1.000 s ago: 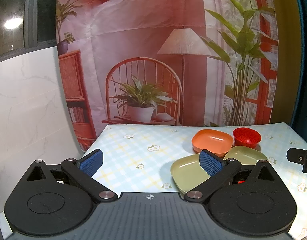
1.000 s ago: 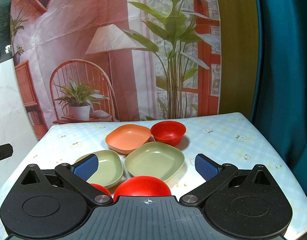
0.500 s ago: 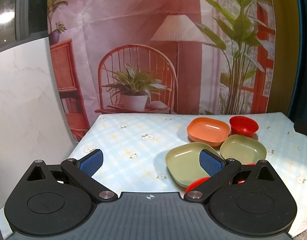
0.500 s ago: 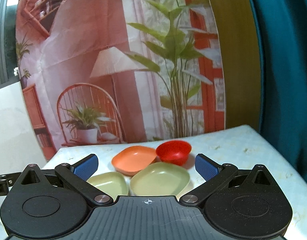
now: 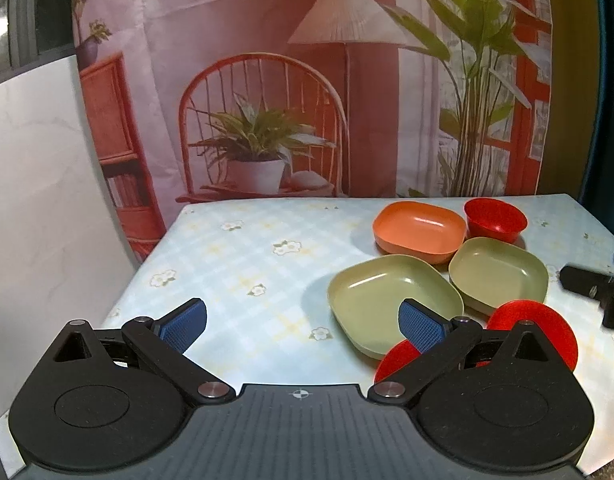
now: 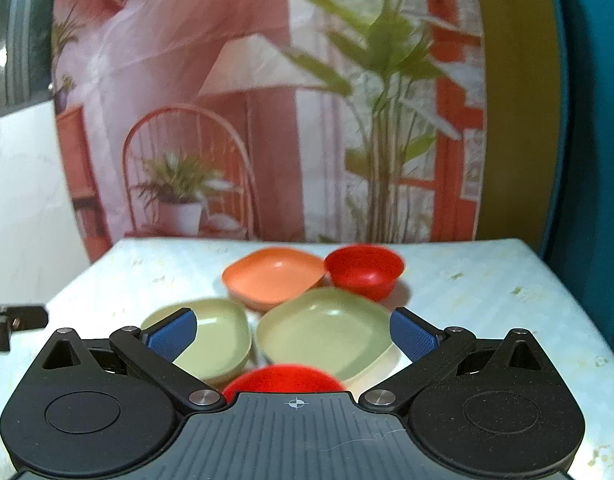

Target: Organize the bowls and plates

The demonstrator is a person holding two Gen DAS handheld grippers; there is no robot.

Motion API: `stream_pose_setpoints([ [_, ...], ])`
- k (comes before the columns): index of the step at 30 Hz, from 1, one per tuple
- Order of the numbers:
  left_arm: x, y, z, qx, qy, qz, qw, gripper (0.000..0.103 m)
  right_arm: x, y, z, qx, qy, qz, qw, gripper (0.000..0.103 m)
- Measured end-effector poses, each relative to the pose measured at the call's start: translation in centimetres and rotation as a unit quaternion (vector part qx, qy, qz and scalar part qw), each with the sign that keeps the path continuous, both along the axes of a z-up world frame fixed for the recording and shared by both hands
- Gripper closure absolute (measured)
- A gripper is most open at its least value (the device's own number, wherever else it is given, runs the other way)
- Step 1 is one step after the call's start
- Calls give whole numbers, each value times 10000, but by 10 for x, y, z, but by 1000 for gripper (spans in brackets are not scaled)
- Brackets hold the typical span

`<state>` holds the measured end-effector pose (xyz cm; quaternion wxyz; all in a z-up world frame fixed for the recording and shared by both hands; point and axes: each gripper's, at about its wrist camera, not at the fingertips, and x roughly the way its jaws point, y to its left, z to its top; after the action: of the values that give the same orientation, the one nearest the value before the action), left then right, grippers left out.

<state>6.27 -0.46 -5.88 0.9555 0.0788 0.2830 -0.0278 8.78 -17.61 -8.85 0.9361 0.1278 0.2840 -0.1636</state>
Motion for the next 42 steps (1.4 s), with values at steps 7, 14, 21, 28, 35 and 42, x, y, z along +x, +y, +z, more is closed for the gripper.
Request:
stream_pose_setpoints([
  [7,19,-11,-19,-48,270,-303,9992,13,10,6,-22,91,253,256,9993,6],
  [14,35,-20,-41,-340,754,-659,9944,42,0,-7,-39,339,441,113,9984,22],
  [21,44,-39,-52,-488,996,-958,9892,42,-20,-27,-59,742,736,-106,9945,25],
  [28,50,-64,-58,-933,1201,-1520,9766,43,-27,-34,-73,1004,873,-79,9911,36],
  [35,57,-89,-74,-903,1524,-1865,9664,54,-28,-35,-81,1199,923,35,9885,50],
  [42,65,-112,-83,-687,1673,-2045,9620,65,-32,-43,-86,1380,843,80,9868,60],
])
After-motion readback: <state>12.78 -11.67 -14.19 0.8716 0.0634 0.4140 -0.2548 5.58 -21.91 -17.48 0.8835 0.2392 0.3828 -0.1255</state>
